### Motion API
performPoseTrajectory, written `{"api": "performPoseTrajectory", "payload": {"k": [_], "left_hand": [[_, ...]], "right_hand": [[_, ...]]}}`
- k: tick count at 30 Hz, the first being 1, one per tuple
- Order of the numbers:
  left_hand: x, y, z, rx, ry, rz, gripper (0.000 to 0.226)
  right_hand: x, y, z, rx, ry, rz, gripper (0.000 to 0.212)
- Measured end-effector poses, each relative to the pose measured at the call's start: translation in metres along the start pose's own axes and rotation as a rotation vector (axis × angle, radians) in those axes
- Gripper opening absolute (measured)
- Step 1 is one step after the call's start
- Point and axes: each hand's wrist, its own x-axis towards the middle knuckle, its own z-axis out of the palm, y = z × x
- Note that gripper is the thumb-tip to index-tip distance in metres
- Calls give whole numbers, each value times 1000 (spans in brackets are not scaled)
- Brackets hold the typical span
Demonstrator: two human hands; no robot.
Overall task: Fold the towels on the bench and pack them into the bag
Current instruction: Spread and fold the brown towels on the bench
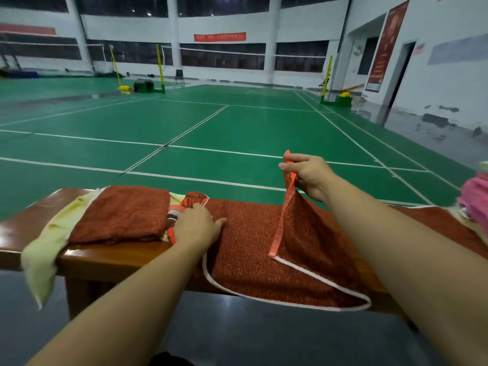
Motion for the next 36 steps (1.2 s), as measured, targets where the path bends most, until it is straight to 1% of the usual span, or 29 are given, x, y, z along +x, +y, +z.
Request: {"api": "performPoseTrajectory", "payload": {"k": [2, 5, 7, 8, 10, 12, 14, 16, 17, 18, 19, 20, 21, 22, 23, 25, 26, 27, 29, 31, 33, 35, 36], "left_hand": [[3, -9, 3, 7, -22, 14, 54], [9, -10, -6, -58, -66, 35, 36], [8, -13, -19, -90, -35, -13, 32], [7, -16, -26, -59, 3, -45, 36], [2, -24, -44, 107, 65, -59, 46], [-4, -34, -62, 273, 66, -61, 44], [-10, -44, -80, 484, -10, -93, 40], [-17, -50, -95, 724, -154, -144, 41], [-21, -50, -100, 809, -197, -171, 41], [-25, -48, -104, 853, -198, -177, 40], [-29, -45, -106, 845, -152, -153, 38], [-30, -39, -103, 794, -77, -97, 34], [-29, -32, -97, 700, -5, -17, 30], [-27, -22, -88, 570, 32, 72, 27], [-26, -9, -76, 399, 7, 149, 27], [-27, 17, -45, 17, -202, 233, 34], [-30, 29, -28, -123, -295, 250, 37], [-33, 40, -13, -212, -337, 261, 39], [-38, 54, 12, -273, -330, 254, 43], [-40, 64, 29, -249, -266, 237, 46], [-42, 72, 36, -236, -234, 254, 38], [-44, 77, 37, -286, -274, 279, 29], [-44, 76, 37, -327, -301, 288, 29]], "right_hand": [[1, 3, 0, 2, -19, 11, 44], [2, 5, -4, -8, -21, 20, 44], [1, 6, -6, 0, -24, 21, 43], [1, 7, -5, 6, -25, 21, 43], [1, 9, -3, 22, -22, 21, 43], [1, 11, 1, 29, -17, 21, 44], [1, 11, 8, 39, -20, 23, 44], [0, 11, 15, 63, -23, 26, 42], [-1, 11, 18, 71, -25, 27, 42], [-1, 11, 21, 77, -28, 26, 42], [-1, 11, 23, 82, -34, 25, 42], [-2, 12, 25, 87, -41, 26, 43], [-3, 12, 27, 89, -45, 26, 43], [-4, 12, 28, 86, -47, 24, 43], [-5, 12, 28, 80, -48, 21, 42], [-5, 13, 26, 67, -48, 15, 42], [-4, 13, 23, 58, -47, 14, 43], [-4, 13, 20, 49, -46, 13, 43], [-3, 11, 13, 44, -37, 12, 43], [-2, 11, 6, 49, -26, 11, 42], [-1, 12, -1, 55, -18, 14, 43], [0, 13, -6, 60, -6, 18, 45], [2, 14, -7, 61, 2, 19, 45]]}}
